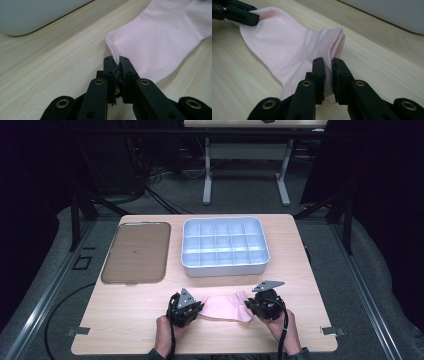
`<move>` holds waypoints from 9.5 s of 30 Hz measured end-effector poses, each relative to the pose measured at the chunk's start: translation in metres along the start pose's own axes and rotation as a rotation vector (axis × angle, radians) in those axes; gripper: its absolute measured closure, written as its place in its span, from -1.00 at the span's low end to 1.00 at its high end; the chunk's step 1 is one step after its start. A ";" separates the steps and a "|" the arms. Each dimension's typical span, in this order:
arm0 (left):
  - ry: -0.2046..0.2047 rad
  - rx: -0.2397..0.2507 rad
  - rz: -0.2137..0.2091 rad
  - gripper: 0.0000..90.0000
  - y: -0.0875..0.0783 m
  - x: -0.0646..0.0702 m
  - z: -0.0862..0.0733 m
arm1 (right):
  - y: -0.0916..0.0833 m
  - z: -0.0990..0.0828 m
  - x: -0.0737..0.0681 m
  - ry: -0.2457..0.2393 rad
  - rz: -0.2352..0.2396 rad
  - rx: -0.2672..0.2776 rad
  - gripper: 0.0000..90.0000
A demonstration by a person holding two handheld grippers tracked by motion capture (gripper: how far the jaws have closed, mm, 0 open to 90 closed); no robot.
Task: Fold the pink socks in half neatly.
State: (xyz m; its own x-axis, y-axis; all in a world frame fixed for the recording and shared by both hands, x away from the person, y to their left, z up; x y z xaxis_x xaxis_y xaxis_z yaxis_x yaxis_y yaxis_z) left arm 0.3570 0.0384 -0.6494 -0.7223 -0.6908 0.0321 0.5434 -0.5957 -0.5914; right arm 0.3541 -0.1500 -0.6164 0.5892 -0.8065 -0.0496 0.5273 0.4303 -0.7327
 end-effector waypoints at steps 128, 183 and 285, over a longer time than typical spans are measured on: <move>-0.029 0.027 0.000 0.74 -0.006 -0.005 0.001 | 0.072 0.031 -0.084 -0.082 0.244 -0.008 0.78; 0.055 -0.009 -0.040 0.89 -0.007 0.006 0.005 | 0.057 0.012 -0.056 0.051 0.124 -0.046 0.11; 0.075 0.004 -0.116 1.00 0.022 0.029 0.018 | 0.022 0.013 -0.038 0.058 0.148 -0.013 0.89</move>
State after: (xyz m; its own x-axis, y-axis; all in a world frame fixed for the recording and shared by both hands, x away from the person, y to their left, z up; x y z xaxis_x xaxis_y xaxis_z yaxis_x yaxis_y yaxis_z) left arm 0.3557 -0.0020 -0.6465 -0.8104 -0.5845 0.0395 0.4559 -0.6716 -0.5841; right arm 0.3510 -0.1045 -0.6223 0.6233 -0.7569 -0.1963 0.4290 0.5409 -0.7235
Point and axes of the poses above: each handheld gripper's, and its own axes: y roughly forward along the jaws, z roughly out of its top, x roughly to its right, the point moved 10 cm from there along y, roughly forward along the jaws, and after that the axes turned 2 degrees about x, right-handed, at the moved point
